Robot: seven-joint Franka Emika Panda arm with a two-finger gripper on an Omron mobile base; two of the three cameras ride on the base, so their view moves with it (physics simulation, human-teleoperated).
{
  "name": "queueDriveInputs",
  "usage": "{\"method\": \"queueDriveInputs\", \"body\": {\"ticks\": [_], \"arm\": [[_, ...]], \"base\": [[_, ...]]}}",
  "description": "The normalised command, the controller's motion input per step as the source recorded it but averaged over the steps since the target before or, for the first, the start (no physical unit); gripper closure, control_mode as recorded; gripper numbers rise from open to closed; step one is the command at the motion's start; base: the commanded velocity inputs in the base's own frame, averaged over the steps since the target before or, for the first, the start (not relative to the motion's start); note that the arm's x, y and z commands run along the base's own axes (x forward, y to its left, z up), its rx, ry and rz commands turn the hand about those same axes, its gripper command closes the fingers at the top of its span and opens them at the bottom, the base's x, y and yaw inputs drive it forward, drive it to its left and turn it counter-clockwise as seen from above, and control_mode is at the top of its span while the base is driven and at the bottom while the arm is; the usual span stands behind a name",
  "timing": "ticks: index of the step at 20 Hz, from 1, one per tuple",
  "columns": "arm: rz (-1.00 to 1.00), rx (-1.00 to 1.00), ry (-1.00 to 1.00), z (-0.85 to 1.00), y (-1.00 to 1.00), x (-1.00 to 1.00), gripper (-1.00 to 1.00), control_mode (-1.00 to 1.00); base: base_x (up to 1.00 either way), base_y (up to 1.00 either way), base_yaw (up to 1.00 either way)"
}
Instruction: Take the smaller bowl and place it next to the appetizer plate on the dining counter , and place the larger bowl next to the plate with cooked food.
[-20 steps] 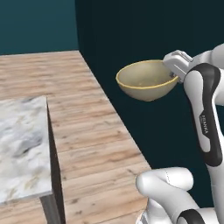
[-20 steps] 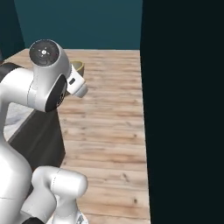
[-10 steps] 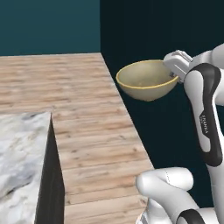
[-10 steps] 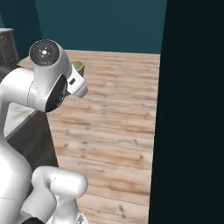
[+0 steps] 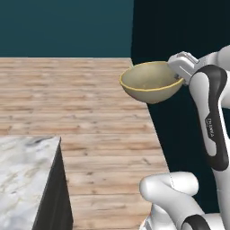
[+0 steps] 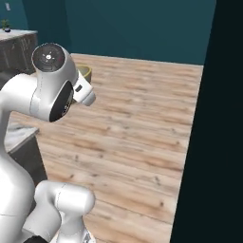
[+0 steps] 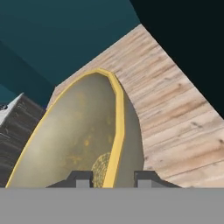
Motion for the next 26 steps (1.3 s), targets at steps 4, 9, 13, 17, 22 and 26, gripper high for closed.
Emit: {"method": "queueDriveInputs", "body": {"ticks": [4,9,13,17,22,26], "arm": [[0.0,0.0,0.0,0.0,0.0,0.0,1.0,1.0],[0.0,0.0,0.0,0.0,0.0,0.0,1.0,1.0],[0.0,0.0,0.0,0.0,0.0,0.0,1.0,1.0],[0.0,0.0,0.0,0.0,0.0,0.0,1.0,1.0],[0.0,0.0,0.0,0.0,0.0,0.0,1.0,1.0],[0.0,0.0,0.0,0.0,0.0,0.0,1.0,1.0]], "base": [[1.0,-0.39,0.32],[1.0,-0.4,0.35],[1.0,-0.38,0.38],[1.0,-0.33,0.39],[1.0,-0.29,0.4],[1.0,-0.21,0.4]]}}
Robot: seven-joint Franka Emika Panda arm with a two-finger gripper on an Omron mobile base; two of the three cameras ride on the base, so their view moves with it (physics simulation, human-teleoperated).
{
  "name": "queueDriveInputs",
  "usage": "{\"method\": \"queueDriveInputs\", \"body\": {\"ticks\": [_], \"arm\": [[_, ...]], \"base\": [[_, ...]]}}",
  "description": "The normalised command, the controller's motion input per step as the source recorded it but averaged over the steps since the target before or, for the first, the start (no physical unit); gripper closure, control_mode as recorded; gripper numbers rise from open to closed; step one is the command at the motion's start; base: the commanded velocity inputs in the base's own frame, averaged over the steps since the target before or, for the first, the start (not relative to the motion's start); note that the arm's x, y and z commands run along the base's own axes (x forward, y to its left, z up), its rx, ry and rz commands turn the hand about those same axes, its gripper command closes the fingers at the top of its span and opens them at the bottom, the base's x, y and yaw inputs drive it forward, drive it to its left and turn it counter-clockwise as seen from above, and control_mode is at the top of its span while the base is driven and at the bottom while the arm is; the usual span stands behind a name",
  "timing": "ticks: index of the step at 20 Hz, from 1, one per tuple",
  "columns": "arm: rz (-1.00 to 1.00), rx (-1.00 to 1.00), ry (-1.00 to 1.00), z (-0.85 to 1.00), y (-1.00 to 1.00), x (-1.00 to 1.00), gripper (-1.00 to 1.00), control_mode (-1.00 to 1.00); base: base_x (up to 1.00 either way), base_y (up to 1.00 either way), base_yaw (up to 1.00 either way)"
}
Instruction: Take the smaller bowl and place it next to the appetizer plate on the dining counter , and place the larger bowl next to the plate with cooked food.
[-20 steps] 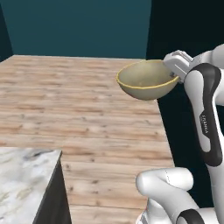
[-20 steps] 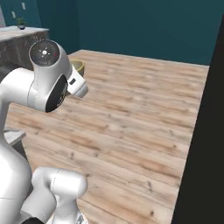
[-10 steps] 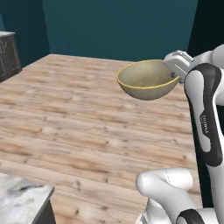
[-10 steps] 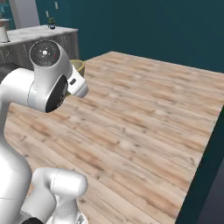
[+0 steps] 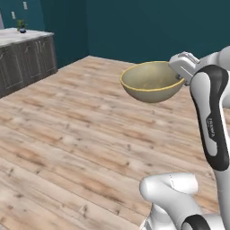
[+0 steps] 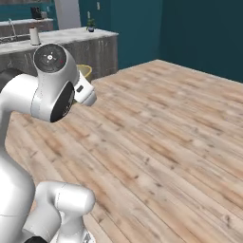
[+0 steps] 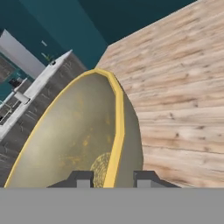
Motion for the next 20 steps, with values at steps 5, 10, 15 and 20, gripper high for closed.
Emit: {"method": "queueDriveInputs", "body": {"ticks": [5,10,15,20], "arm": [[0.0,0.0,0.0,0.0,0.0,0.0,1.0,1.0],[0.0,0.0,0.0,0.0,0.0,0.0,1.0,1.0],[0.0,0.0,0.0,0.0,0.0,0.0,1.0,1.0],[0.0,0.0,0.0,0.0,0.0,0.0,1.0,1.0]], "base": [[0.98,-0.15,0.43],[0.87,-0.05,0.48],[0.7,0.0,0.5],[0.54,0.0,0.56]]}}
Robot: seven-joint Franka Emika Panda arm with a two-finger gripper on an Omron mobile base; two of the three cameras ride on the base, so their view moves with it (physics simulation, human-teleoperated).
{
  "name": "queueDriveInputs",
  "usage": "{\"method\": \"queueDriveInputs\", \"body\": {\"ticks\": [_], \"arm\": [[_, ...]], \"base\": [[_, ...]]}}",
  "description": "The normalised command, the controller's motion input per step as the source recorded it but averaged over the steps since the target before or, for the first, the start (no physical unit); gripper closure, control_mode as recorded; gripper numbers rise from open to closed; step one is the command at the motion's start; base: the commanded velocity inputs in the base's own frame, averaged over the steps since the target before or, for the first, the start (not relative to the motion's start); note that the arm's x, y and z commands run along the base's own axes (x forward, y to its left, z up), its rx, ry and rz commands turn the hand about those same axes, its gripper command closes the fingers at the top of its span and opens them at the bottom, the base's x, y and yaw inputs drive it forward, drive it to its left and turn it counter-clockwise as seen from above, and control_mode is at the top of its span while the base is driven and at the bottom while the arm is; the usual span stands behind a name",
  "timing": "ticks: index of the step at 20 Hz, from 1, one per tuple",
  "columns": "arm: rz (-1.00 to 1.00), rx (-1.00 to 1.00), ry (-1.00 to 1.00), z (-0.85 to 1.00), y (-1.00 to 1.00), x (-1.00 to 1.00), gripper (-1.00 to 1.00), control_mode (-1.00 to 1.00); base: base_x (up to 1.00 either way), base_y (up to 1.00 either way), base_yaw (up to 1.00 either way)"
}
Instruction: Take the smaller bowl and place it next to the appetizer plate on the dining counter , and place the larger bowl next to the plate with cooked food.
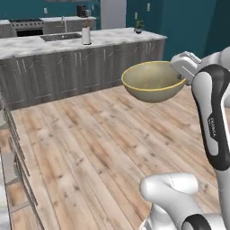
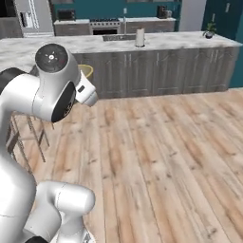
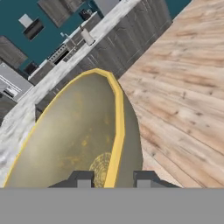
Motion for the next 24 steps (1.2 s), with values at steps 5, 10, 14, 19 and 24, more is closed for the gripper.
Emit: {"method": "queueDriveInputs", "body": {"ticks": [5,10,14,19,24], "arm": [[0.0,0.0,0.0,0.0,0.0,0.0,1.0,1.0],[0.0,0.0,0.0,0.0,0.0,0.0,1.0,1.0],[0.0,0.0,0.0,0.0,0.0,0.0,1.0,1.0],[0.0,0.0,0.0,0.0,0.0,0.0,1.0,1.0],[0.0,0.0,0.0,0.0,0.0,0.0,1.0,1.0]], "base": [[0.61,-0.08,0.57],[0.6,-0.19,0.59],[0.56,-0.18,0.58],[0.59,-0.28,0.58],[0.65,-0.45,0.55]]}}
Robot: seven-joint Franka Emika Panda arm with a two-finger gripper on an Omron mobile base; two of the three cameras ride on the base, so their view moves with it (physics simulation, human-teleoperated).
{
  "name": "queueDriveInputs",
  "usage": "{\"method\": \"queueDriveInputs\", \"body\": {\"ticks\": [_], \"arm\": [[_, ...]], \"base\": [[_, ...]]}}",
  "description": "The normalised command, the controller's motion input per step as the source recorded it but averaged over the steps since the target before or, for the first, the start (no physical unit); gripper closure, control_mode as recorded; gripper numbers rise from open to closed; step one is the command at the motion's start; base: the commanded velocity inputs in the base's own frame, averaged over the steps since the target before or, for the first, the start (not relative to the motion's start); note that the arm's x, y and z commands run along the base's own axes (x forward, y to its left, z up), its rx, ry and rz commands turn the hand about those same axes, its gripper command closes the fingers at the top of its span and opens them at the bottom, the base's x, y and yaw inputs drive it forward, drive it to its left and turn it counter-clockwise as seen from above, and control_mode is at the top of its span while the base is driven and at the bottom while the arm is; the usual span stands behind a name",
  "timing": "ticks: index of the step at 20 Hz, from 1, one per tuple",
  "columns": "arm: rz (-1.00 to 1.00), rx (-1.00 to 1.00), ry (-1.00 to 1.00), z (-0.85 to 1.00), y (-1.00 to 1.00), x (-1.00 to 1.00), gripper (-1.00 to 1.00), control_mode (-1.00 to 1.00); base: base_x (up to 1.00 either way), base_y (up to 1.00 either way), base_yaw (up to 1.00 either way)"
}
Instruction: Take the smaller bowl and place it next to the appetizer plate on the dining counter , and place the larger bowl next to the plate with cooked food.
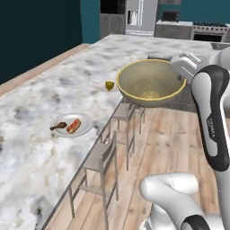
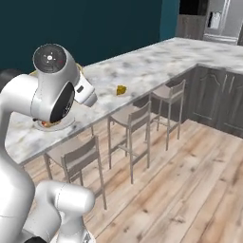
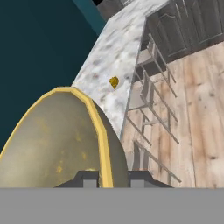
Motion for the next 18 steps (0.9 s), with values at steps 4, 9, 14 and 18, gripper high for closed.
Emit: {"method": "queueDriveInputs", "body": {"ticks": [4,9,14,18], "arm": [[0.0,0.0,0.0,0.0,0.0,0.0,1.0,1.0],[0.0,0.0,0.0,0.0,0.0,0.0,1.0,1.0],[0.0,0.0,0.0,0.0,0.0,0.0,1.0,1.0],[0.0,0.0,0.0,0.0,0.0,0.0,1.0,1.0]], "base": [[0.52,-0.73,0.47],[0.41,-0.69,0.41],[0.44,-0.1,0.29],[0.38,0.0,0.24]]}}
